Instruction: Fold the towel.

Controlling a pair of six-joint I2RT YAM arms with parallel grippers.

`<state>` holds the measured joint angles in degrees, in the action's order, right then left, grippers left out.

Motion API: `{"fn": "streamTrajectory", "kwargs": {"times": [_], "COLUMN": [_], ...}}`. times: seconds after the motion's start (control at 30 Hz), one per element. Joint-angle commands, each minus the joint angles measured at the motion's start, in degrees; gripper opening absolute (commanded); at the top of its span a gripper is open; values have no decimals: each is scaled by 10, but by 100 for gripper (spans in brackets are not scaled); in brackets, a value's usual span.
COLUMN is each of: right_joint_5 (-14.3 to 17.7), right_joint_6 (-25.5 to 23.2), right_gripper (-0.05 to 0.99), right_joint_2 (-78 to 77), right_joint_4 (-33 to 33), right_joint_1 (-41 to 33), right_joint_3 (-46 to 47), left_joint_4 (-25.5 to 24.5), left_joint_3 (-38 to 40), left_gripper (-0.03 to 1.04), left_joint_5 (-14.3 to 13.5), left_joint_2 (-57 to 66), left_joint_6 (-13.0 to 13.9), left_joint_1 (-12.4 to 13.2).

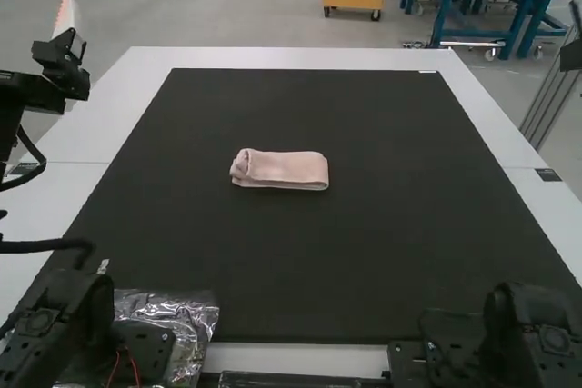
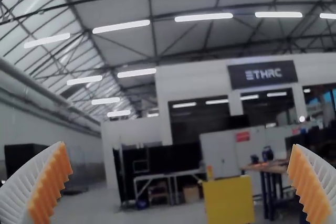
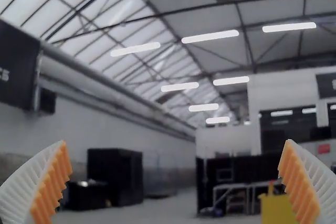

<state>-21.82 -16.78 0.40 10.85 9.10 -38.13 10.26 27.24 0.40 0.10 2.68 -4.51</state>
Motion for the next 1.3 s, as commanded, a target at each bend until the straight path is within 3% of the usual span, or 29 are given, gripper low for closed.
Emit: {"fn": "streamTrajectory", "kwargs": {"times": [0.0, 0.1, 0.17, 0.3, 0.37, 0.43, 0.53, 0.6, 0.7, 0.77, 1.27], "right_joint_5": [12, 15, 11, 9, 8, 9, 20, 64, 158, 160, 150], "right_joint_6": [19, 40, 61, 69, 90, 107, 163, 214, 237, 261, 265], "right_gripper": [91, 91, 91, 91, 91, 91, 91, 91, 91, 91, 91], "right_joint_2": [-4, -4, -5, -5, -4, -5, -5, -4, -5, -5, -5], "right_joint_4": [24, 51, 73, 123, 141, 139, 120, 85, -40, -116, -116], "right_joint_1": [6, 6, 6, 6, 6, 8, 10, 10, 10, 10, 8], "right_joint_3": [83, 167, 220, 306, 330, 346, 370, 381, 381, 381, 381], "left_joint_4": [49, 126, 182, 246, 196, 144, 73, 12, -86, -89, -89], "left_joint_3": [-65, -139, -188, -267, -275, -271, -272, -272, -272, -272, -272], "left_gripper": [97, 97, 97, 97, 97, 97, 97, 97, 97, 97, 97], "left_joint_5": [9, 9, 8, 2, -31, -41, -63, -100, -101, -100, -100], "left_joint_2": [-1, -1, -1, -1, -1, -1, -1, -1, -1, -1, -1], "left_joint_6": [-3, 18, 54, 51, 51, 41, -12, -22, -20, -20, -20], "left_joint_1": [2, 4, 4, 5, 5, 5, 5, 5, 3, 1, 0]}}
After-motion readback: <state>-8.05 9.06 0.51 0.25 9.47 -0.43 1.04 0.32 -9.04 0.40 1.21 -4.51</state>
